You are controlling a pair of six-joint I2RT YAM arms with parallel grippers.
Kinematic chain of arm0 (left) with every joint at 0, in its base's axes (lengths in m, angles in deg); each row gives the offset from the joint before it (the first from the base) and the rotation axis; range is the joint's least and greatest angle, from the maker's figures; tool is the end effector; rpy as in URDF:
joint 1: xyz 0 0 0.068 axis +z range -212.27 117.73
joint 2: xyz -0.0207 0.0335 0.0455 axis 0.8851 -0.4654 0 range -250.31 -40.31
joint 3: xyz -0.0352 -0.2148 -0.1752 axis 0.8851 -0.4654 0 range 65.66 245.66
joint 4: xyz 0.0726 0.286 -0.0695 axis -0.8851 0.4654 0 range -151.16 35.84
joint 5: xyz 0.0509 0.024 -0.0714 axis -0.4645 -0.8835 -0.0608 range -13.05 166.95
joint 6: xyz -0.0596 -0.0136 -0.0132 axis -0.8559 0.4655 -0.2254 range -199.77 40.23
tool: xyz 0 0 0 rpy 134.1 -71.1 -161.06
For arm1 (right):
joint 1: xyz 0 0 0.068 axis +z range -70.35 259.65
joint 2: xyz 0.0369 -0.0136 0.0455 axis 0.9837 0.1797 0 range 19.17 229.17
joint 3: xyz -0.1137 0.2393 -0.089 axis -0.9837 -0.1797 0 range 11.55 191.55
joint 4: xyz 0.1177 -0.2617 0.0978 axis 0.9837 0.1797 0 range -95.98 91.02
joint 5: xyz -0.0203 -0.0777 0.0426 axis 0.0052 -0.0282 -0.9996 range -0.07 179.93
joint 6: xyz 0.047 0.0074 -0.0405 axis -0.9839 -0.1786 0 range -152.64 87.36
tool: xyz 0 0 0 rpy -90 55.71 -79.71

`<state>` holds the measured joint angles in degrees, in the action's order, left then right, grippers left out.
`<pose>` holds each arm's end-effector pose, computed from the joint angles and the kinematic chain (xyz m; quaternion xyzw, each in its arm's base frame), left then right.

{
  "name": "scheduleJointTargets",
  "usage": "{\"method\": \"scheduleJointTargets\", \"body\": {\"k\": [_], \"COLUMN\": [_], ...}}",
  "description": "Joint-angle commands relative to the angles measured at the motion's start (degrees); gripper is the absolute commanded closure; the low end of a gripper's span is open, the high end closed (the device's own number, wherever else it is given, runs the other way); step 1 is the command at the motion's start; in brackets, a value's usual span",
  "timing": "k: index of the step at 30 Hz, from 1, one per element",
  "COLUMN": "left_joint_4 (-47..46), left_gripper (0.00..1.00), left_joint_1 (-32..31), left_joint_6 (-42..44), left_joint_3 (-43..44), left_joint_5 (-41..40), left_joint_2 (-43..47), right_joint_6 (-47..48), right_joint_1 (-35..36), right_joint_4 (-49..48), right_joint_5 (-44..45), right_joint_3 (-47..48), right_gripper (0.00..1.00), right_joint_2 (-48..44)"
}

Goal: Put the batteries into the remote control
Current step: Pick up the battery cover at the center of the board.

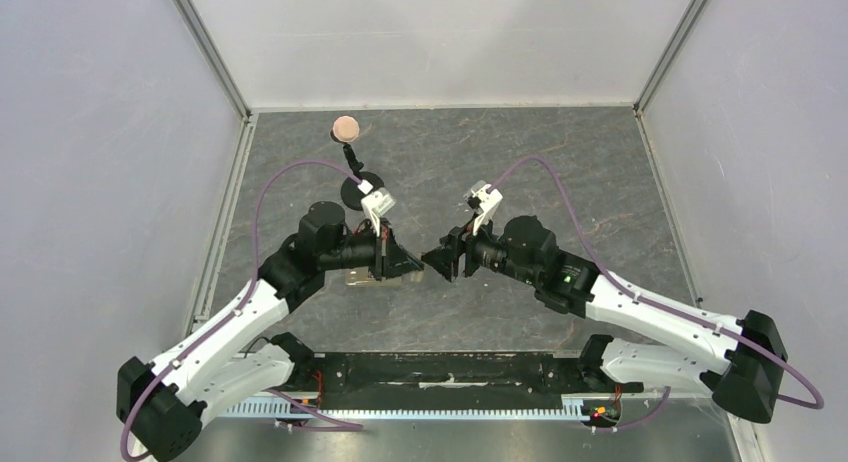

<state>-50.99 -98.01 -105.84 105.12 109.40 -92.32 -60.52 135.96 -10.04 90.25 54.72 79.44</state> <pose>0.1911 -0.1690 0.2786 0.2216 0.7835 -0.4728 0.3369 0.1656 0.2477 0.2936 -0.1906 0.7593 0.4155 0.4632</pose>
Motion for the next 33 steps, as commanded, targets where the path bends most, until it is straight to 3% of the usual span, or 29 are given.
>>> {"method": "scheduleJointTargets", "body": {"k": [1,10,18,25,33], "left_joint_4": [0.07,7.88,17.47,25.14,26.56], "left_gripper": [0.98,0.98,0.98,0.98,0.98], "left_joint_1": [-0.11,-0.11,-0.11,-0.11,-0.11], "left_joint_6": [11.80,17.25,24.02,30.12,31.37], "left_joint_3": [2.37,7.60,10.13,12.48,13.34], "left_joint_5": [20.17,30.66,33.05,34.97,34.18], "left_joint_2": [1.87,0.86,-0.25,-2.36,-3.02], "right_joint_6": [2.42,6.16,7.15,6.33,1.98], "right_joint_1": [-1.76,-2.17,-2.17,-2.13,-2.22], "right_joint_4": [-2.36,2.60,3.95,3.89,1.69], "right_joint_5": [-18.94,-40.10,-41.37,-41.32,-40.59], "right_joint_3": [4.43,7.42,8.27,8.76,7.69], "right_gripper": [0.39,0.50,0.73,0.66,0.82], "right_joint_2": [-1.76,1.52,2.05,2.26,4.27]}}
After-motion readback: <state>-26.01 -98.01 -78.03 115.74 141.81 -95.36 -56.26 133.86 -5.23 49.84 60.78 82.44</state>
